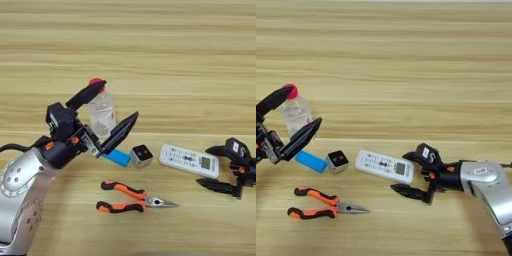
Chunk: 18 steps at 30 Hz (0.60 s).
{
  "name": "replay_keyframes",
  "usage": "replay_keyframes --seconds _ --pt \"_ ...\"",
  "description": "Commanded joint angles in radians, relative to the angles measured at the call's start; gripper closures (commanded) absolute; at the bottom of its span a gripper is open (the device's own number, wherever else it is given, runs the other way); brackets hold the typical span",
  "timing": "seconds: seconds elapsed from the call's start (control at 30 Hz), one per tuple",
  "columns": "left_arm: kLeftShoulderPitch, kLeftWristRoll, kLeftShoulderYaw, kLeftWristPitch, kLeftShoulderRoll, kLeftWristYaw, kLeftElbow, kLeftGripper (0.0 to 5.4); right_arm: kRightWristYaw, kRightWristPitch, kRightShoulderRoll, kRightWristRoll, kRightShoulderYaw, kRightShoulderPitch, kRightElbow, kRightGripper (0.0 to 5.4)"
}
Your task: Move the objects on the table
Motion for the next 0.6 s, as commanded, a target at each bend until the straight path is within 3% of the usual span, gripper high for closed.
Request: replay_keyframes --seconds 0.03,0.37,0.6 --pt "-0.004 0.016 -0.004 -0.001 0.003 -0.001 -0.004 0.0 0.008 -0.009 -0.001 -0.017 0.008 -0.009 0.014 1.12" --pt "-0.011 0.02 0.0 0.0 0.003 0.0 0.002 0.0 0.008 -0.01 0.007 -0.013 0.006 -0.012 0.01 2.25" --pt "-0.016 0.023 0.004 -0.001 0.0 0.002 0.01 0.0 0.006 -0.008 0.011 -0.005 -0.004 -0.022 0.007 2.4"
